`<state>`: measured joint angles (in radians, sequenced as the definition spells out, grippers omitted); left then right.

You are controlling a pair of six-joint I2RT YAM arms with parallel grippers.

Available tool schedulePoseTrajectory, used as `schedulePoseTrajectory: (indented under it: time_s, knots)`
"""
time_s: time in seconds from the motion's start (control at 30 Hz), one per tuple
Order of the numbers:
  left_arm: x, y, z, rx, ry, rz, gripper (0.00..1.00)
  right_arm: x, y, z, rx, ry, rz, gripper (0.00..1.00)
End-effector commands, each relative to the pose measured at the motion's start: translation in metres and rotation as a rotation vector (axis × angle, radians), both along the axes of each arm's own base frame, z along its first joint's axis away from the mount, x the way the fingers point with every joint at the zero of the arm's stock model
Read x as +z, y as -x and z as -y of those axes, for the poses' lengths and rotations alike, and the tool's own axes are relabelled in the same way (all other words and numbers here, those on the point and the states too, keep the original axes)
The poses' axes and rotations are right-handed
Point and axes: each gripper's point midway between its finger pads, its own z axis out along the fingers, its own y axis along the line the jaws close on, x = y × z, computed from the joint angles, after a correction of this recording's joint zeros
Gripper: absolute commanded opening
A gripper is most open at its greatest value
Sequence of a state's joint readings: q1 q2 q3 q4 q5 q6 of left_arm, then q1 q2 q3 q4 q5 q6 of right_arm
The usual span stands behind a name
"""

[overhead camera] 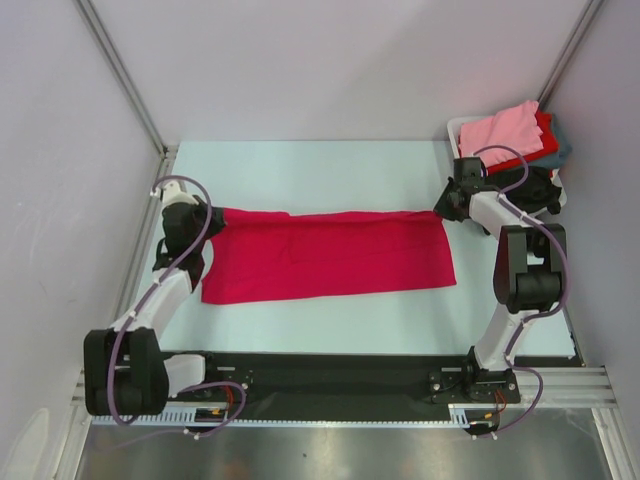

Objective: Fold and stack the t-shirts
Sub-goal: Fold the tshirt

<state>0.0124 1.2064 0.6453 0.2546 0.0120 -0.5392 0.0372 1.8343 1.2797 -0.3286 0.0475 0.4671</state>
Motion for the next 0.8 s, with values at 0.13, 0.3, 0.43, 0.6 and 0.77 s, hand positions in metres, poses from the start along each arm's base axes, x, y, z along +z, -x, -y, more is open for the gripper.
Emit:
schedulePoseTrajectory:
  time_s: [0.13,0.3,0.43,0.6,0.77]
  knots:
    - [0.013,0.020,-0.008,0.062,0.015,0.054,0.00,0.021,0.003,0.010,-0.051,0.024,0.079,0.00]
    - [0.020,0.033,-0.012,0.094,0.023,0.078,0.00,0.025,0.006,0.014,-0.062,0.041,0.085,0.00]
    - [0.014,0.041,-0.012,0.096,0.028,0.063,0.00,0.024,0.009,0.014,-0.063,0.040,0.085,0.00]
    - [0.004,0.048,-0.005,0.079,0.027,0.042,0.00,0.023,0.014,0.013,-0.067,0.036,0.086,0.00]
    - [-0.005,0.059,-0.003,0.079,0.035,0.031,0.00,0.017,0.020,0.014,-0.075,0.035,0.080,0.00]
